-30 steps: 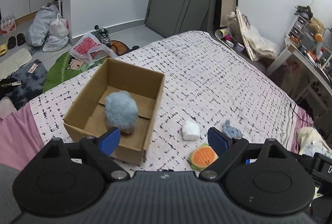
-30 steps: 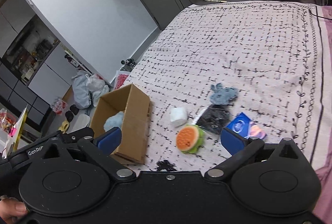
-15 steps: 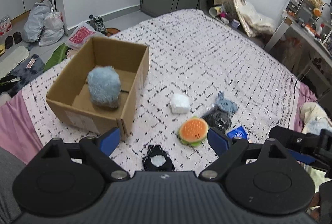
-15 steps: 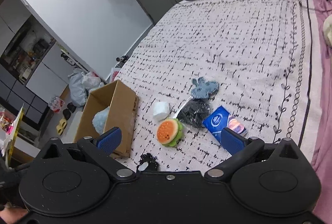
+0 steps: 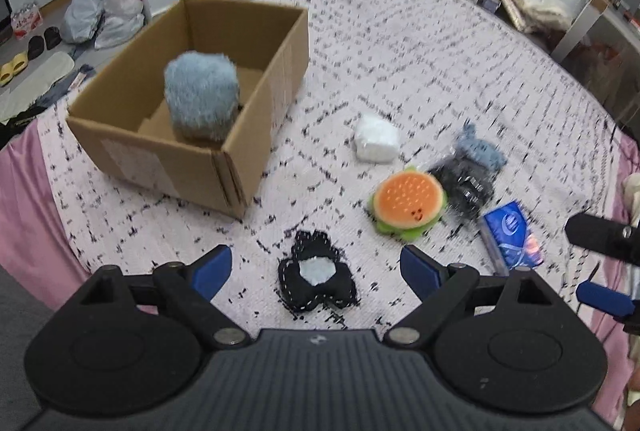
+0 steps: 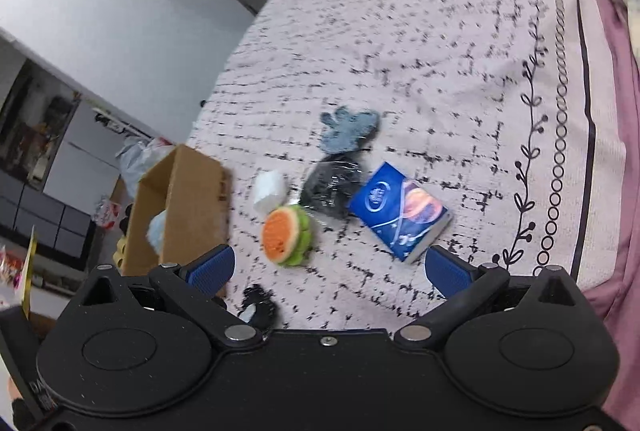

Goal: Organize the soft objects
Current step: 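Grasp the black lace item with the left tool while the right tool grasps the blue tissue pack, then carry the lace item and tissue pack over the box with both tools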

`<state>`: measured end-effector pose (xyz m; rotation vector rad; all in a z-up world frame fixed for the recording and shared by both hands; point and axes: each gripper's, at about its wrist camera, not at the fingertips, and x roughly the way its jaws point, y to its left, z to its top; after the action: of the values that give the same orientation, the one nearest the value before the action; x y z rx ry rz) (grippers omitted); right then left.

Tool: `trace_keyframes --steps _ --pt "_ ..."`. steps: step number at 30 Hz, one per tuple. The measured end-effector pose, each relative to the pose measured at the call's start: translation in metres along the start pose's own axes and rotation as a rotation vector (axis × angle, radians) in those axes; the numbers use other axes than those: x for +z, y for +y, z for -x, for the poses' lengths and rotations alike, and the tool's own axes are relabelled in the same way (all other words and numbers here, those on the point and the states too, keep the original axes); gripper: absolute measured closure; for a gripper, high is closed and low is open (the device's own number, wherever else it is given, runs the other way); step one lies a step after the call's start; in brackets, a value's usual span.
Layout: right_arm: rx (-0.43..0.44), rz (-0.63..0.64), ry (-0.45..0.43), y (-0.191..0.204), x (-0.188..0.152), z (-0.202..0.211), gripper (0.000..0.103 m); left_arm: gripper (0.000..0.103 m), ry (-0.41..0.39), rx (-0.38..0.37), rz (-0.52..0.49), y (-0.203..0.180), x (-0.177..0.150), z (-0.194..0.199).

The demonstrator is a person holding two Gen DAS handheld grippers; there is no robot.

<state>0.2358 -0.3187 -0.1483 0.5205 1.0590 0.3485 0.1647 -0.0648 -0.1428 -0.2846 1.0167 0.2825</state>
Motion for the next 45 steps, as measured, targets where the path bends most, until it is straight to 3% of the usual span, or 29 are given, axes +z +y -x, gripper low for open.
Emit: trace_keyframes --steps 10,19,21,26,29,32,36,45 --pt "-0.102 -0.006 0.028 -0.010 0.013 -0.034 0.000 0.013 0.059 0.042 0.002 -0.003 -0.009 -0.039" --pt "-0.265 0.212 0.039 0.002 0.013 -0.063 0.000 0.017 0.091 0.038 0.026 -0.004 -0.010 -0.061" --pt "-0.274 0.243 0.043 0.004 0.013 -0.068 0.001 0.022 0.080 0.031 0.022 -0.004 -0.010 -0.062" --pt "-0.311 0.332 0.040 0.011 0.009 -0.079 0.001 0.050 0.068 0.013 0.016 -0.002 -0.009 -0.063" --pt "-0.344 0.362 0.049 0.012 0.009 -0.086 0.002 0.060 0.064 -0.008 0.021 -0.001 -0.009 -0.063" --pt "-0.349 0.372 0.048 0.011 0.009 -0.090 0.012 0.063 0.061 -0.026 0.028 0.000 -0.008 -0.062" --pt "-0.381 0.417 0.050 0.012 0.005 -0.092 0.038 0.064 0.050 -0.046 0.032 0.000 -0.007 -0.057" --pt "-0.331 0.323 0.007 0.004 0.009 -0.065 0.041 0.064 -0.012 -0.119 -0.019 -0.011 -0.003 -0.025"
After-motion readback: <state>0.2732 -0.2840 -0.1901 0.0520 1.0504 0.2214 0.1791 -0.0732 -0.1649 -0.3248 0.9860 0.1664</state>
